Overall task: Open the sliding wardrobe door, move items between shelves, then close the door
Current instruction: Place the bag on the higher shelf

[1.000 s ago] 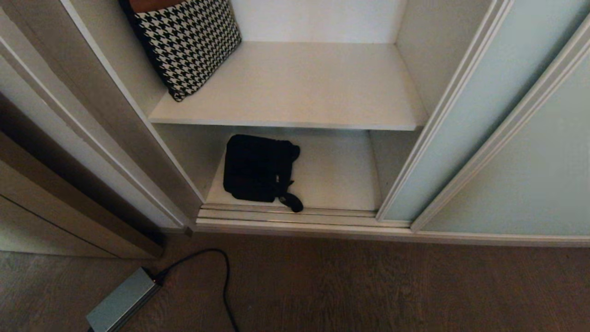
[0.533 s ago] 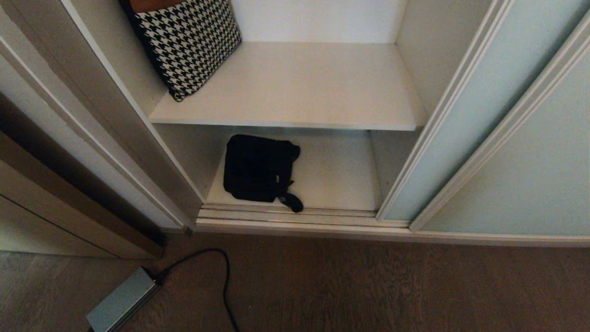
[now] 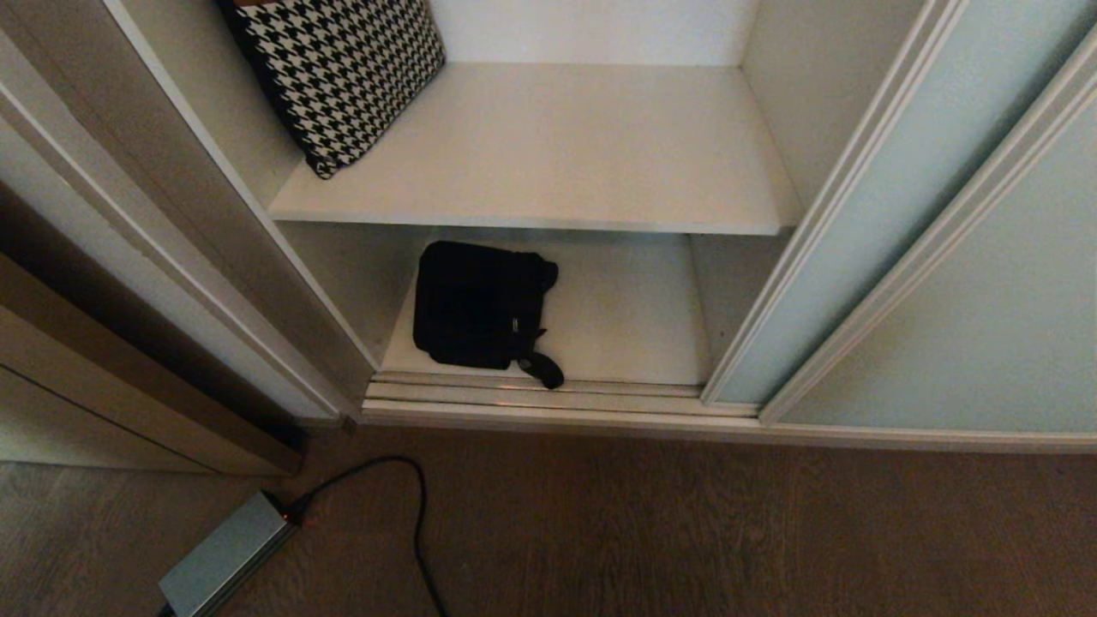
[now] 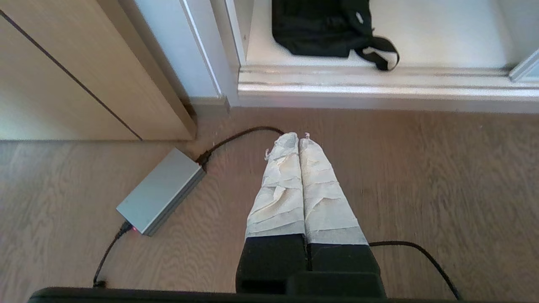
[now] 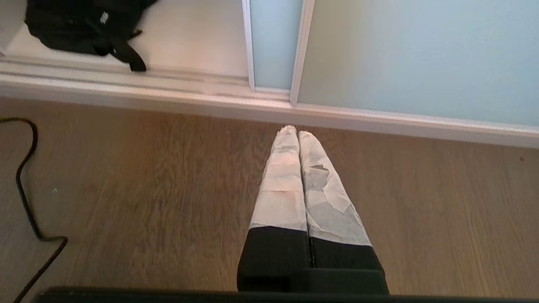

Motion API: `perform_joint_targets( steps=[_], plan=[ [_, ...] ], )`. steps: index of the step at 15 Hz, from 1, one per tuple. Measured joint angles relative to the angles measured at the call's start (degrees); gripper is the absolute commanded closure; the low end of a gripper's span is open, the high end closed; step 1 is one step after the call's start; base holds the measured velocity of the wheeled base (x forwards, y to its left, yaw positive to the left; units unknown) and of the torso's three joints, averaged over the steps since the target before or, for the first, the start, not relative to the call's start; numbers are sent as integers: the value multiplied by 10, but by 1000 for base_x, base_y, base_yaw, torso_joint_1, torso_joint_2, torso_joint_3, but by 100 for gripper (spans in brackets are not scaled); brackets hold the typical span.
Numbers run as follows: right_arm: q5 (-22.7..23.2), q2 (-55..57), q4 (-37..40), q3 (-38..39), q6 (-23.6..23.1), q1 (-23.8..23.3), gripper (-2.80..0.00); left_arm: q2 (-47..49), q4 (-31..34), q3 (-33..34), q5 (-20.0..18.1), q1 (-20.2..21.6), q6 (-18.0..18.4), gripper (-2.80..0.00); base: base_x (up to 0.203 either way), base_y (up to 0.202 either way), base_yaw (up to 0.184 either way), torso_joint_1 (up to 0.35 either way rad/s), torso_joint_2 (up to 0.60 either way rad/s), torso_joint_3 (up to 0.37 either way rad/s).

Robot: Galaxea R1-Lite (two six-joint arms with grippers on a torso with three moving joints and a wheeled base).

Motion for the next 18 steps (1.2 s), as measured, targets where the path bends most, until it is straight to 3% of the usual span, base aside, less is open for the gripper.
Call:
perform_joint_targets(
  steps=[18],
  plan=[
    [0, 0, 0, 0, 0, 0, 0, 0, 7, -2, 10, 0, -8, 0, 0, 0, 0, 3, 3, -197]
  ],
)
